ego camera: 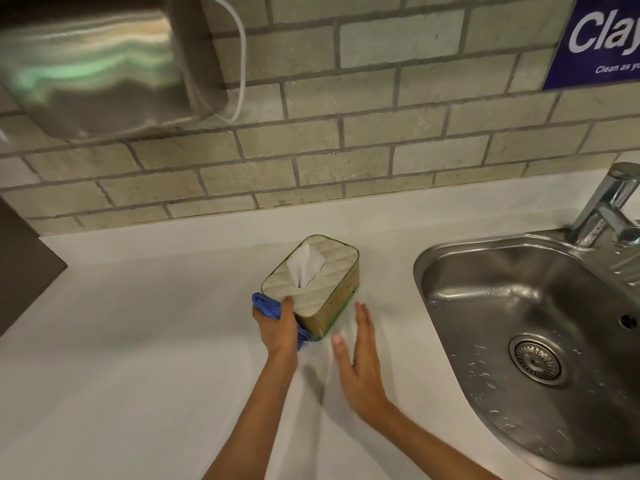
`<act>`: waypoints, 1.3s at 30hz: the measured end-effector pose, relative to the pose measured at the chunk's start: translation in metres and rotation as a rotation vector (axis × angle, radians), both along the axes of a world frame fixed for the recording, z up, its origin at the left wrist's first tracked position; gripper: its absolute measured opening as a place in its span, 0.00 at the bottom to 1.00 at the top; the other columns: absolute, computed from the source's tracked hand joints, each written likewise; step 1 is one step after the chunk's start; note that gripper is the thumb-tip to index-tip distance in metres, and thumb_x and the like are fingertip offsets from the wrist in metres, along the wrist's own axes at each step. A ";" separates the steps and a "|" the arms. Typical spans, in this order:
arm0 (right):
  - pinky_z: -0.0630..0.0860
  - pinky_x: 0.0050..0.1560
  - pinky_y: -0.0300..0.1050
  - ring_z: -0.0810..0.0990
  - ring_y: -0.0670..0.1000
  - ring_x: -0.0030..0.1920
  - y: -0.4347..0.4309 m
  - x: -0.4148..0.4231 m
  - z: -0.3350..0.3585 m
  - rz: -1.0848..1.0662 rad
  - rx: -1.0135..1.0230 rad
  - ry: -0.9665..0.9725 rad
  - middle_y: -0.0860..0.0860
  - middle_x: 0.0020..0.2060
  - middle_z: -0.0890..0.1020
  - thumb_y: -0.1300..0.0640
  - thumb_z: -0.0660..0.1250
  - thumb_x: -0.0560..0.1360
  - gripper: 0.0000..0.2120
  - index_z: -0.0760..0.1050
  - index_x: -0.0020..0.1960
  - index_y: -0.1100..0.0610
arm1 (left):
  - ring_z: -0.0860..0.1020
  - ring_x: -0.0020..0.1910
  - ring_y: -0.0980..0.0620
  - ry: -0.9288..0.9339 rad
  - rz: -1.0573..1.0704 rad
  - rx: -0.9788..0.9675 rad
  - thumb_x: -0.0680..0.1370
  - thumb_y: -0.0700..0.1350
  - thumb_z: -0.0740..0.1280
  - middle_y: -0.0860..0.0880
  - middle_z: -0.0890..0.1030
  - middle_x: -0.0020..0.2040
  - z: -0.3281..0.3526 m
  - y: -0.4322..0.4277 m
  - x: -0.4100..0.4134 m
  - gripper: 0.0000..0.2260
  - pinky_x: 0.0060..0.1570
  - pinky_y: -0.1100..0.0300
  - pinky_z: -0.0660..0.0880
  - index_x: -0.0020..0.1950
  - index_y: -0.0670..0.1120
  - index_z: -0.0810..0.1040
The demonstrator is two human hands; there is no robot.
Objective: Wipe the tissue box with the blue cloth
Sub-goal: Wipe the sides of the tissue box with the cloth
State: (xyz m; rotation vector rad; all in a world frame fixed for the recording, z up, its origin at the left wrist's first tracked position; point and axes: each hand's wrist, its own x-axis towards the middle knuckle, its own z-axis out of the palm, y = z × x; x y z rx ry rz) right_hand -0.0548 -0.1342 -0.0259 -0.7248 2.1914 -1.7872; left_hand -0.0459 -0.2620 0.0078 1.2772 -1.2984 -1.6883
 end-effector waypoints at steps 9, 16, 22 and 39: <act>0.55 0.75 0.49 0.57 0.51 0.76 0.013 -0.097 0.010 -0.092 0.073 -0.139 0.49 0.76 0.57 0.41 0.50 0.78 0.30 0.49 0.77 0.49 | 0.75 0.58 0.44 -0.045 -0.259 -0.072 0.77 0.43 0.66 0.44 0.76 0.61 0.008 -0.039 -0.002 0.21 0.57 0.55 0.72 0.68 0.45 0.68; 0.55 0.74 0.46 0.59 0.53 0.75 0.001 -0.126 0.008 0.090 0.180 -0.198 0.49 0.75 0.63 0.40 0.45 0.78 0.28 0.51 0.76 0.46 | 0.76 0.53 0.51 0.028 -0.230 -0.066 0.78 0.49 0.64 0.48 0.77 0.58 -0.007 -0.023 0.008 0.16 0.54 0.57 0.71 0.65 0.49 0.70; 0.64 0.62 0.39 0.70 0.50 0.67 0.002 -0.119 0.011 0.074 0.113 -0.158 0.47 0.65 0.74 0.42 0.49 0.79 0.24 0.64 0.72 0.49 | 0.73 0.59 0.49 0.018 -0.239 -0.083 0.78 0.45 0.64 0.46 0.73 0.67 -0.007 -0.010 0.010 0.25 0.55 0.59 0.69 0.73 0.47 0.63; 0.82 0.48 0.50 0.85 0.56 0.42 0.016 -0.105 0.056 -0.131 0.267 -0.123 0.60 0.50 0.84 0.25 0.62 0.57 0.48 0.72 0.65 0.59 | 0.77 0.38 0.50 -0.342 -0.434 0.029 0.75 0.58 0.63 0.47 0.78 0.41 0.051 -0.052 0.023 0.16 0.42 0.56 0.72 0.53 0.46 0.74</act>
